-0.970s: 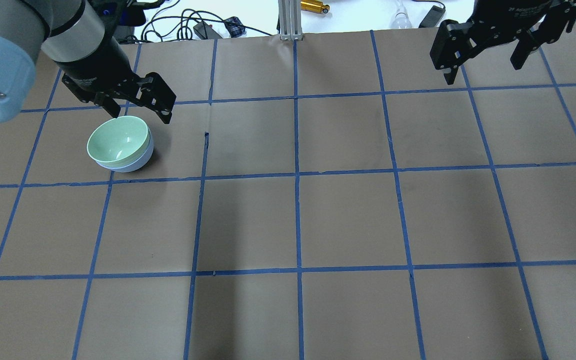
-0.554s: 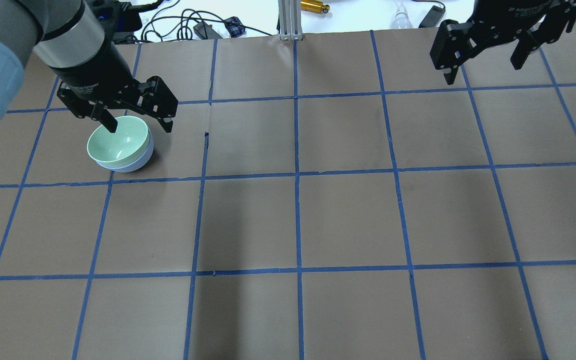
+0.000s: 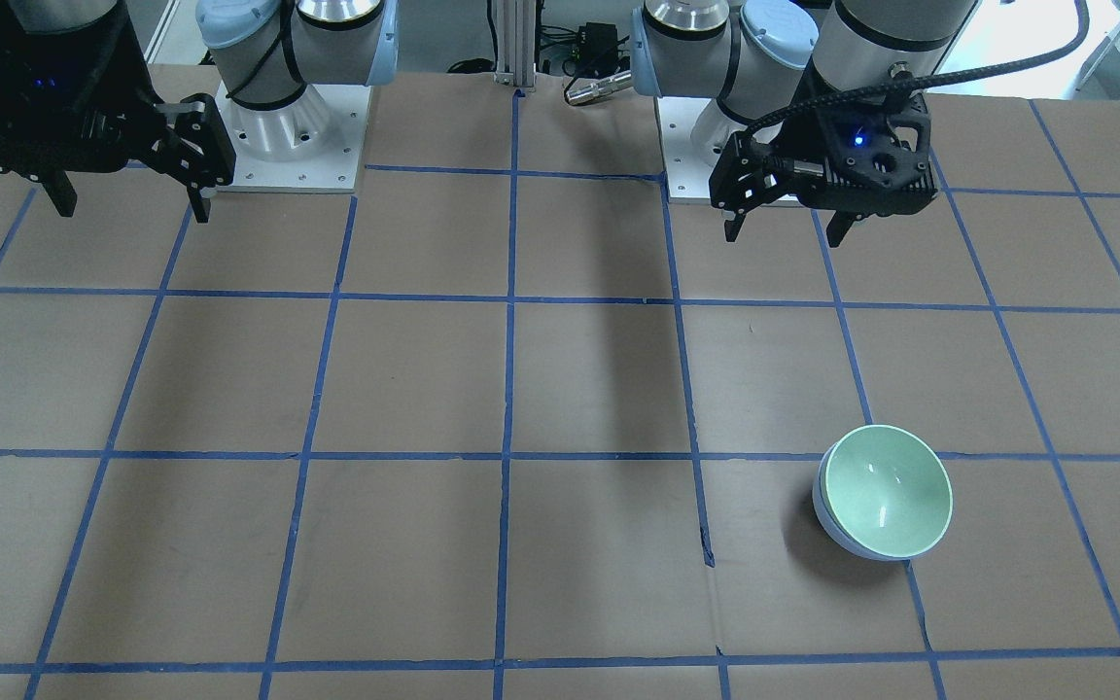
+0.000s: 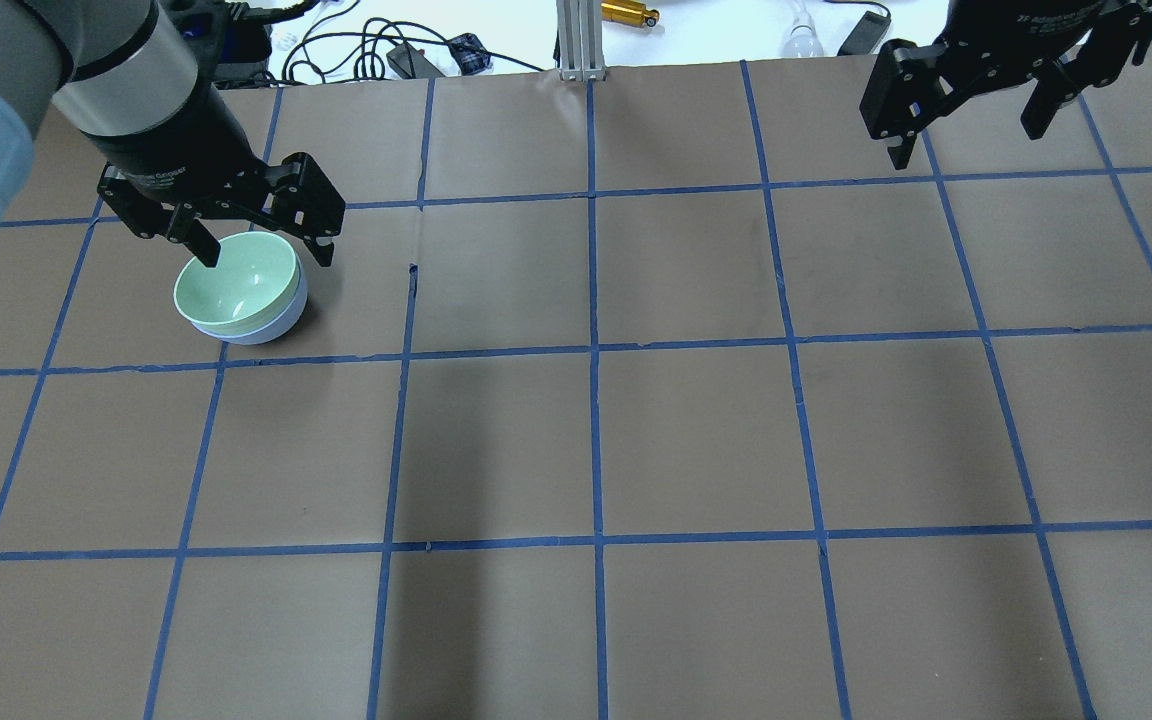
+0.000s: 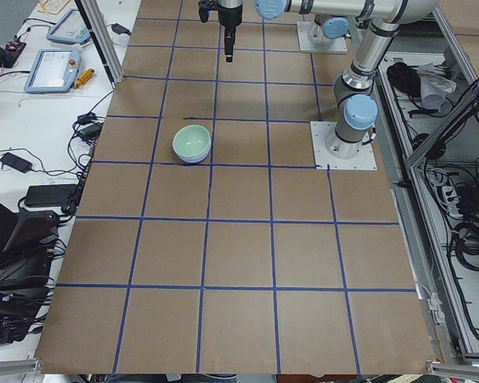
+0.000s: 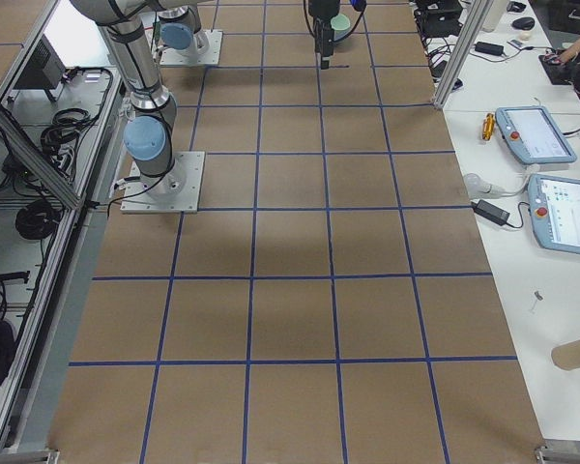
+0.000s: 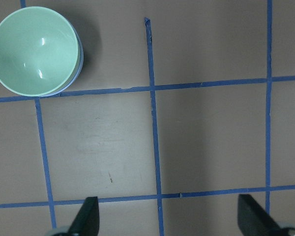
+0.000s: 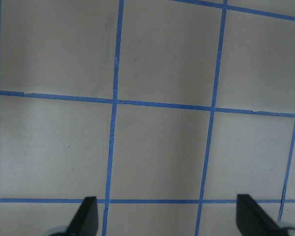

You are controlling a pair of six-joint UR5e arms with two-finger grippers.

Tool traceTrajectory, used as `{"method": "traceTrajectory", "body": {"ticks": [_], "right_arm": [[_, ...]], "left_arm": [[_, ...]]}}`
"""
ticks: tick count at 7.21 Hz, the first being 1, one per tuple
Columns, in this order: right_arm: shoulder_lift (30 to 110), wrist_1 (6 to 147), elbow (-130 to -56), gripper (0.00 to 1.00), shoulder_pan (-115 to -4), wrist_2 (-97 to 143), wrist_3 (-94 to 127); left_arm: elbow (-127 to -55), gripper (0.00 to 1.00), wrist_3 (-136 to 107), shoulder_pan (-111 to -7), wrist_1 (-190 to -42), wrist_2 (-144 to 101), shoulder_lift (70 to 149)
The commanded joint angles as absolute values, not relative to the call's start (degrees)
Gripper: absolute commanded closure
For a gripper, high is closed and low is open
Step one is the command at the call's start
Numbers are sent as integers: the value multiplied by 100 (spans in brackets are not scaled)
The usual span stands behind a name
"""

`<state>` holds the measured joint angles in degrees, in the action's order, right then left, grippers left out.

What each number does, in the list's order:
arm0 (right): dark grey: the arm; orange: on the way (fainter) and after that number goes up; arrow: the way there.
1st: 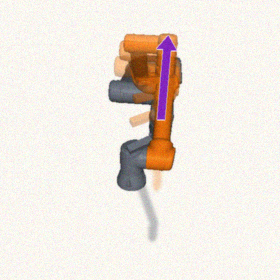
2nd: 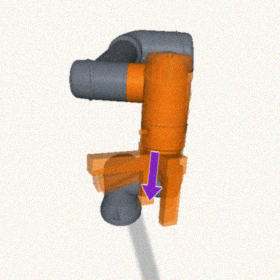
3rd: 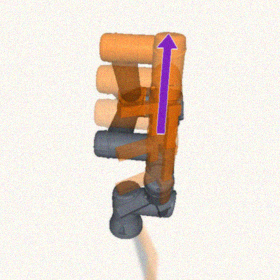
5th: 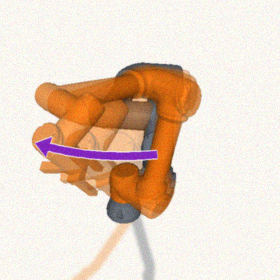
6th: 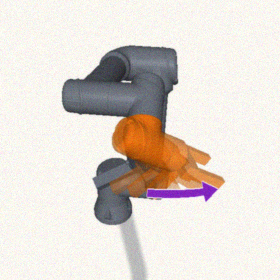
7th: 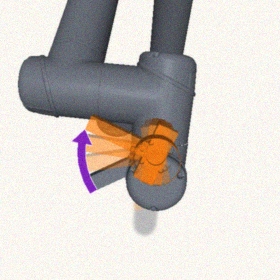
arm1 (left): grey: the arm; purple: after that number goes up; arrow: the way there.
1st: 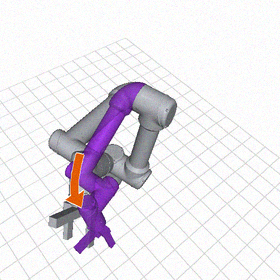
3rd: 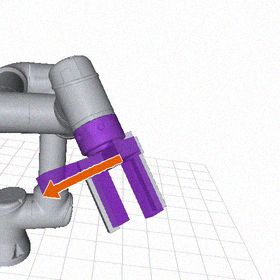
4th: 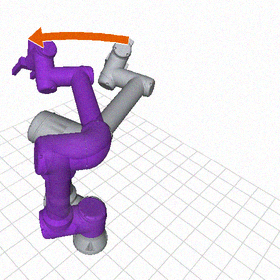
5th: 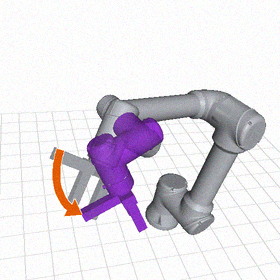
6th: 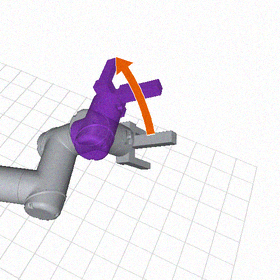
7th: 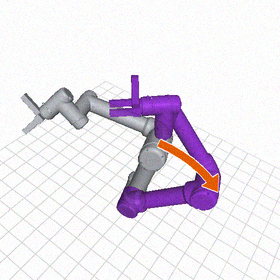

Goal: Stack green bowl on blue bowl
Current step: 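Raise the left gripper up and away from the stacked bowls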

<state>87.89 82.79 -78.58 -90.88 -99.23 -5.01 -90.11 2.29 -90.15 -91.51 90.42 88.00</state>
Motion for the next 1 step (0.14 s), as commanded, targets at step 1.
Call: {"method": "traceTrajectory", "body": {"ticks": [1], "right_arm": [[8789, 8279, -7857, 0, -9088, -9923, -501]], "left_arm": [[-9009, 0, 229, -9018, -9158, 9061, 8789]]}}
